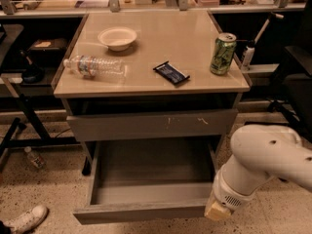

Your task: Close middle drawer

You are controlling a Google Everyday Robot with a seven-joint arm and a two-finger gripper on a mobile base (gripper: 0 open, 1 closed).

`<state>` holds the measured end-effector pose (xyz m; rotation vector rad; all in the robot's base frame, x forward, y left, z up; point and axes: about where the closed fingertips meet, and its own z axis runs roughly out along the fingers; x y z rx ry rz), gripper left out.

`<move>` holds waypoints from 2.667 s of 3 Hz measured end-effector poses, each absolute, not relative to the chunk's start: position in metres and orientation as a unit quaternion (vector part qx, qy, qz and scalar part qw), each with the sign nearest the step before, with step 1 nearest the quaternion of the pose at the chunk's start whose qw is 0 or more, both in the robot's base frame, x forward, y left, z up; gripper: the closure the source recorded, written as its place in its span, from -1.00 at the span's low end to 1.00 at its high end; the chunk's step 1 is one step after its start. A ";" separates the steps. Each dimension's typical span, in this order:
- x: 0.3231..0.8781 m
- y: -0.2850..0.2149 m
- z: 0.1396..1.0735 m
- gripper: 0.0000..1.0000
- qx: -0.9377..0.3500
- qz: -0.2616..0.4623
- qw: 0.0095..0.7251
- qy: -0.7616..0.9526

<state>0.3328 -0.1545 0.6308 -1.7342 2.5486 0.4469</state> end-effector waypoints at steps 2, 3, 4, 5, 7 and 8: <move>0.326 -0.137 0.519 1.00 -0.530 0.164 -0.012 0.832; 0.325 -0.137 0.518 1.00 -0.530 0.164 -0.012 0.832; 0.336 -0.133 0.486 1.00 -0.519 0.174 -0.005 0.837; 0.360 -0.128 0.442 1.00 -0.497 0.183 0.004 0.848; 0.383 -0.125 0.417 0.69 -0.488 0.176 0.010 0.855; 0.383 -0.125 0.417 0.22 -0.488 0.176 0.010 0.855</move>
Offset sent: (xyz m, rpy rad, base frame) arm 0.0010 0.0194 -0.1383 0.0068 0.0904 -0.0720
